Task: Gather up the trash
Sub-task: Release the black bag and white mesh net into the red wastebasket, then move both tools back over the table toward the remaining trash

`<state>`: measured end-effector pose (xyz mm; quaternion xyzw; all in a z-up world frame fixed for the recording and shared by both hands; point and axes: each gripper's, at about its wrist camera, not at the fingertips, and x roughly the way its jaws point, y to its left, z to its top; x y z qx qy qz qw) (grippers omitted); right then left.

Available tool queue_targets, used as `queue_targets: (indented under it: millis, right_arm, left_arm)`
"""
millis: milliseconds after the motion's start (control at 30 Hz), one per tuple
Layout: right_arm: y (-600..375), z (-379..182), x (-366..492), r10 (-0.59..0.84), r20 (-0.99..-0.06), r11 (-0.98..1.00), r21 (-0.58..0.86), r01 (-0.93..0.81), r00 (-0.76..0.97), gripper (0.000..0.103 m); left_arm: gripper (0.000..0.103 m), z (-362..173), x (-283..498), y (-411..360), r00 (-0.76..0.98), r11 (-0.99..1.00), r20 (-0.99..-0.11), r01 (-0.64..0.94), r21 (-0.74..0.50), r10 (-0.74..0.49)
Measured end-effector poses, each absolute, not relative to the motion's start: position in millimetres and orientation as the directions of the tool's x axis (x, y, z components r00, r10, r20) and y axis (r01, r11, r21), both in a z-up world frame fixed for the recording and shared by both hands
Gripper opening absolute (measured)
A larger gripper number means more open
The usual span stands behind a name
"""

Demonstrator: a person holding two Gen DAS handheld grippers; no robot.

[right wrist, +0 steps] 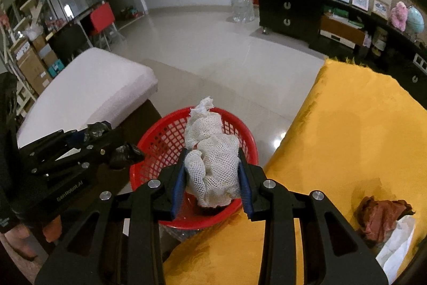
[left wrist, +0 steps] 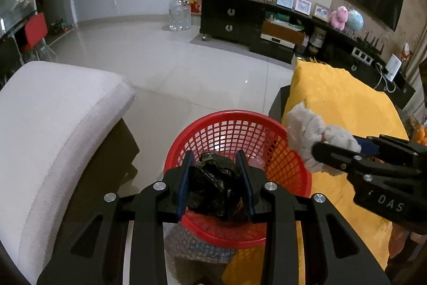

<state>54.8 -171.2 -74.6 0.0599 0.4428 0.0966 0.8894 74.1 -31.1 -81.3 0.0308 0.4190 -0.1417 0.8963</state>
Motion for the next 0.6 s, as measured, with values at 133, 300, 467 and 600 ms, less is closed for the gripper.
queue_targets:
  millis: [133, 300, 467, 600]
  right_arm:
    - [-170, -84, 60, 0.226, -0.790, 0.974, 0.194, -0.117, 0.569, 0.039]
    - [-169, -86, 60, 0.237, -0.789, 0.971, 0.213, -0.110, 0.567, 0.058]
    - [-175, -82, 56, 0.238, -0.780, 0.970, 0.225, -0.096, 0.578, 0.063]
    - [-185, -74, 50, 0.224, -0.770, 0.972, 0.222, -0.078, 0.598, 0.063]
  left_arm:
    - [0.034, -82, 77, -33, 0.603, 0.958, -0.764, 0.280, -0.068, -0.230]
    - [0.048, -82, 78, -35, 0.597, 0.955, -0.765, 0.285, -0.079, -0.241]
    - [0.068, -76, 75, -37, 0.605, 0.954, -0.756, 0.288, -0.084, -0.249]
    - [0.078, -68, 72, -34, 0.613, 0.952, -0.745, 0.288, -0.102, -0.265]
